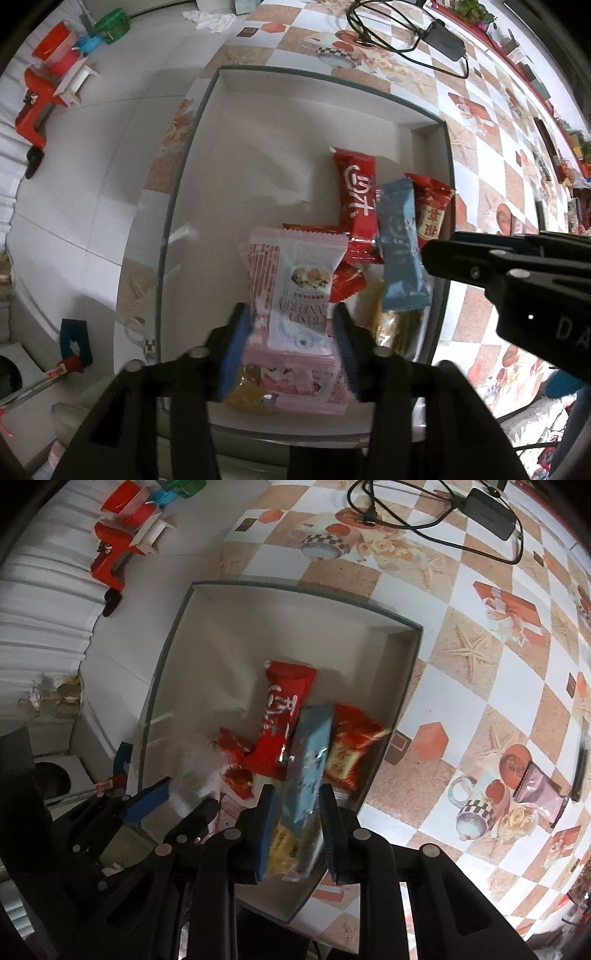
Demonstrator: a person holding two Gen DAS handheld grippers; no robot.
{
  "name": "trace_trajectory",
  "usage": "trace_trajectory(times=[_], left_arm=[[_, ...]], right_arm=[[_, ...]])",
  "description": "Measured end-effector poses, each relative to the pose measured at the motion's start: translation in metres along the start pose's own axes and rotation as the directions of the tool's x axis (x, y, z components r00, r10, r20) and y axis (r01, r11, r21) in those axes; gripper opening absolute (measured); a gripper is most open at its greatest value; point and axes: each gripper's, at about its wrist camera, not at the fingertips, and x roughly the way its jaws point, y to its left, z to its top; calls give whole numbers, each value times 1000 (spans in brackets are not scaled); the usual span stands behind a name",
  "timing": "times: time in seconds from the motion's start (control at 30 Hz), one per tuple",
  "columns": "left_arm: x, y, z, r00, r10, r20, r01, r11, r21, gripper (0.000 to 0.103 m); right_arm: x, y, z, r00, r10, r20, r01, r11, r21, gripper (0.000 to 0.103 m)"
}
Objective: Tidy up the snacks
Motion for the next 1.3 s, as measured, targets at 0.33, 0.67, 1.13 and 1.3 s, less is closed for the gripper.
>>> trace_trajectory(times=[0.33,0.67,1.13,1.3], left_arm=[[-11,-4,-3,1000,16,15,-16,1000,-15,88],[-20,-2,1,994,92,62,-90,996,-28,92],[-27,-3,-6,992,114,54,-113,993,-20,92],[-35,-5,-8,989,124,79,-124,992,-9,92]], right_arm=[[-10,-4,-4,1000,-5,5,5,1000,10,26],[-25,-9,-14,998,-21,54,20,999,26,90],[-51,4,-20,983,-115,142,121,992,-38,103],[-52,12,-22,979,-137,150,148,987,-65,103]])
